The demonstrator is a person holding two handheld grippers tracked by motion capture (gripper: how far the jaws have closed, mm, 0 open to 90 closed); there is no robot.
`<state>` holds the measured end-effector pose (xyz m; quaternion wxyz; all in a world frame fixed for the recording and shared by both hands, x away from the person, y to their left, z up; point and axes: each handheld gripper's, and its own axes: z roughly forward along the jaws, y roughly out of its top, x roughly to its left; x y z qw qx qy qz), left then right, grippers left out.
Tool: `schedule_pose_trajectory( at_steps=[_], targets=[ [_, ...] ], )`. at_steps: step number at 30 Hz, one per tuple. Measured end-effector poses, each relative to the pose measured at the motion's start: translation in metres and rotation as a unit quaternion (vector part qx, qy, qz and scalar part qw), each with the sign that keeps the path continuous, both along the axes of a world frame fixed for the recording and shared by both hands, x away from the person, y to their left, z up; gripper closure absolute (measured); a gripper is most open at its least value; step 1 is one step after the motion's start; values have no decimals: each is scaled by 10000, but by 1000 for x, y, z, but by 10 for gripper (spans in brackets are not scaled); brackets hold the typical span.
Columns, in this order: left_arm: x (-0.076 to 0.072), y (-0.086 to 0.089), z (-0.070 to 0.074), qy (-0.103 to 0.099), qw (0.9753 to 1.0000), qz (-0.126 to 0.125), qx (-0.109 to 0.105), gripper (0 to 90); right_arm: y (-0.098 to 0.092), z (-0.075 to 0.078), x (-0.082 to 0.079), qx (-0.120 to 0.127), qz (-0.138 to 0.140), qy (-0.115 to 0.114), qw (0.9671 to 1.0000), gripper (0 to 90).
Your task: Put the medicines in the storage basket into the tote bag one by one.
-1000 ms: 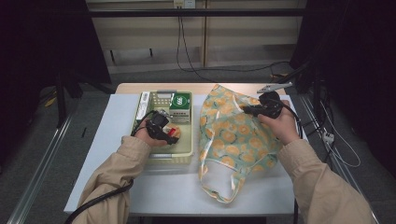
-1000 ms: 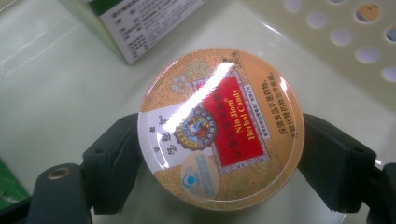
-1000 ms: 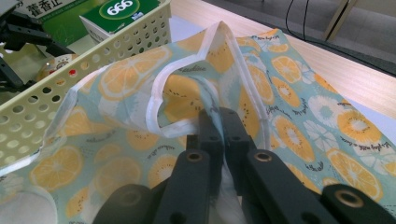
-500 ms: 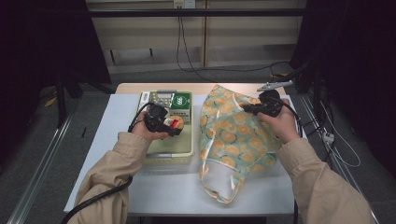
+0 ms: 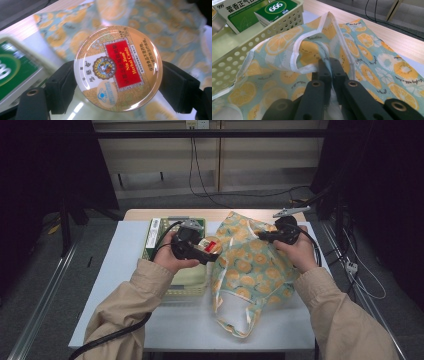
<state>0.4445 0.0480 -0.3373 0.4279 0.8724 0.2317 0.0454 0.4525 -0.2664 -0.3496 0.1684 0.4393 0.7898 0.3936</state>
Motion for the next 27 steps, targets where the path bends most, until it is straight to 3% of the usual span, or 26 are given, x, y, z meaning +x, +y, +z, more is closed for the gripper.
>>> schedule_pose_trajectory(
  at_steps=[10,19,27],
  targets=[
    [-17,-44,-6,-19,9986,-516,70,205,0,3,-1,25,-3,-20,10000,900],
    [-25,-71,-19,78,9974,-705,96,206,-1,4,-1,84,-13,-28,10000,899],
    [-27,-90,-35,169,9973,-705,95,205,2,6,-3,97,29,-49,9999,899]
  ],
)
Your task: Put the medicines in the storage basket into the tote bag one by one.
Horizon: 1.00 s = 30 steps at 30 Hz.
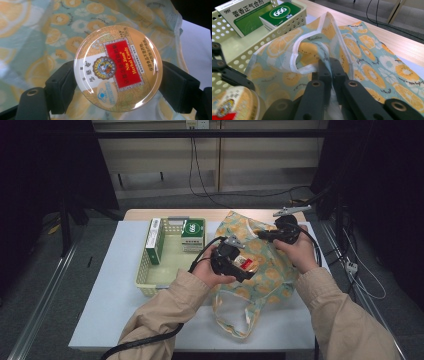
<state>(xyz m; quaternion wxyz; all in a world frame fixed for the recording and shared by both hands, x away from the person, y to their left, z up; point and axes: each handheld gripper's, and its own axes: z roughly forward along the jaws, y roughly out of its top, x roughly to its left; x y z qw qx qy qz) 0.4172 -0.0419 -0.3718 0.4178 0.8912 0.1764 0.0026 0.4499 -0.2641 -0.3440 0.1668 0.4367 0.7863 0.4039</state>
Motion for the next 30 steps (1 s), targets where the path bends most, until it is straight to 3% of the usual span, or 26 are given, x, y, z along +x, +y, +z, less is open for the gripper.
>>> schedule_pose_trajectory(
  at_steps=[2,4,7,17,21,26,30],
  targets=[
    [0,-3,-3,-40,9999,76,80,206,0,0,0,-10,1,4,10000,899],
    [2,-5,-7,57,9999,77,-41,205,0,1,-1,5,-5,3,10000,899],
    [4,-9,-9,26,9999,95,37,205,-1,1,-1,12,-22,-6,10000,899],
    [4,-27,-16,107,9998,145,-69,205,-7,2,-1,59,-112,-22,9999,899],
    [8,-31,-22,76,9998,171,68,205,-10,4,-2,76,-130,-21,9999,899],
    [21,-29,-27,9,9985,533,124,205,-17,7,-5,89,-186,-29,9998,899],
    [35,-25,-25,-37,9960,888,109,205,-22,10,-9,71,-204,-40,9998,899]
  ],
)
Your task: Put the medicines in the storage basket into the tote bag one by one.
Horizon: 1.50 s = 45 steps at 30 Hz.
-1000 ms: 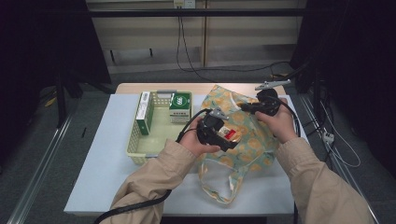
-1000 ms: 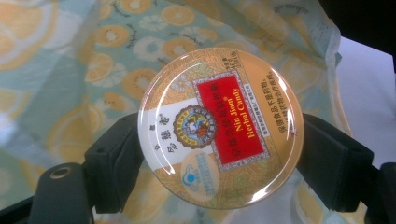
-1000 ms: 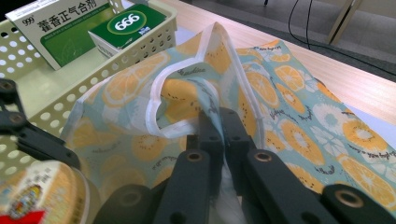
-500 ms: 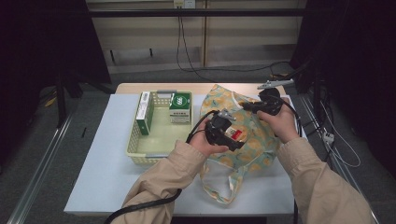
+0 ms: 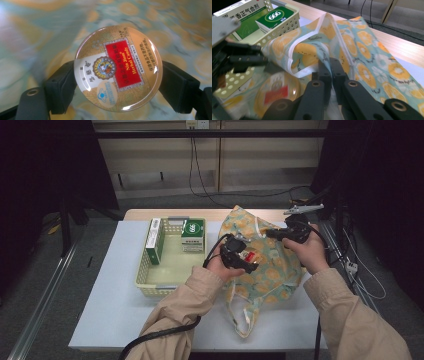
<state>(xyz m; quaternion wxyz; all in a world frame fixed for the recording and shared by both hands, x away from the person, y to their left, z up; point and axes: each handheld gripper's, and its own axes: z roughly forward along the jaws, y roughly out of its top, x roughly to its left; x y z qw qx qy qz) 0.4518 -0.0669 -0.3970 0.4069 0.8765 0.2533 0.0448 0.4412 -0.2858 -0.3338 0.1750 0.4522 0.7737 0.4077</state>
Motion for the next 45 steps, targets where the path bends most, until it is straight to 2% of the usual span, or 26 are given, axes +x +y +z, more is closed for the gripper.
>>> schedule_pose_trajectory(
  at_steps=[5,9,21,27,30,36,43,45],
  targets=[
    [13,4,6,-74,9995,289,-93,205,-5,3,-4,4,6,13,10000,899],
    [17,4,9,-78,9993,333,-126,206,-6,3,-5,2,1,19,10000,899],
    [5,-6,3,10,9995,137,-272,205,1,1,-2,28,52,32,10000,899],
    [2,-12,-1,-32,9997,55,-229,205,4,0,-2,32,80,39,10000,899],
    [5,-14,-1,-49,9995,80,-294,205,5,0,-2,31,69,32,10000,899],
    [19,-22,-2,-128,9992,179,-348,205,6,-1,0,56,51,67,9999,899],
    [44,-47,-11,-177,9990,235,-335,203,7,-7,6,170,34,134,9998,899],
    [51,-52,-14,-138,9984,440,-334,178,6,-9,8,169,-17,167,9997,899]
  ],
)
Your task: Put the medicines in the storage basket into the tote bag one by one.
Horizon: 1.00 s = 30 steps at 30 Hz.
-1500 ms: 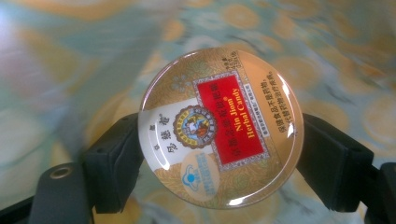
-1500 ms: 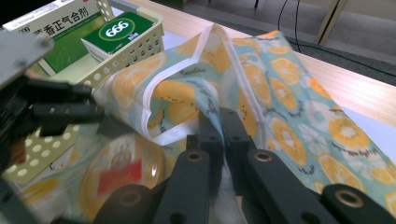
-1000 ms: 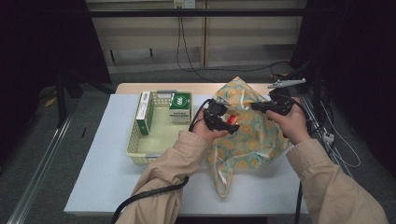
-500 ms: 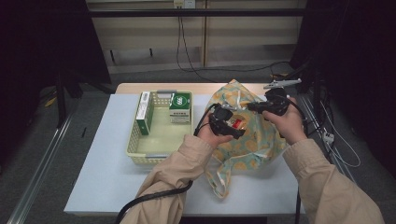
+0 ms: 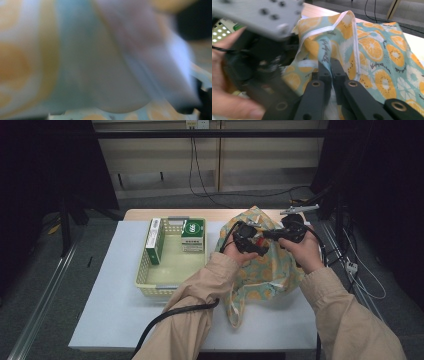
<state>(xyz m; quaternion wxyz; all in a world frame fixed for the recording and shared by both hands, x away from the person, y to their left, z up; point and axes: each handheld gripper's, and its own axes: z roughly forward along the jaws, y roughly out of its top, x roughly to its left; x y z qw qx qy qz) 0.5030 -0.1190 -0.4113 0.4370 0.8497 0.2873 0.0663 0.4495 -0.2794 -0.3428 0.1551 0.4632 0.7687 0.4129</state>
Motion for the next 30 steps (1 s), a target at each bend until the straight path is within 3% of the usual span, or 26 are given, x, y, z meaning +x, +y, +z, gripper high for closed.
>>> schedule_pose_trajectory(
  at_steps=[2,6,17,27,30],
  targets=[
    [3,-1,-2,97,9999,45,-67,132,0,-2,2,-22,-38,34,10000,898],
    [-6,10,3,255,9996,12,-79,126,-2,-4,4,7,-70,48,10000,899],
    [-26,66,29,240,9997,107,7,118,-2,-7,-3,-4,-184,53,9998,899],
    [-34,100,44,333,9992,59,205,103,2,-15,-4,-46,-207,115,9997,898],
    [-34,110,45,335,9993,97,156,103,2,-16,-4,-39,-213,120,9997,898]
  ],
)
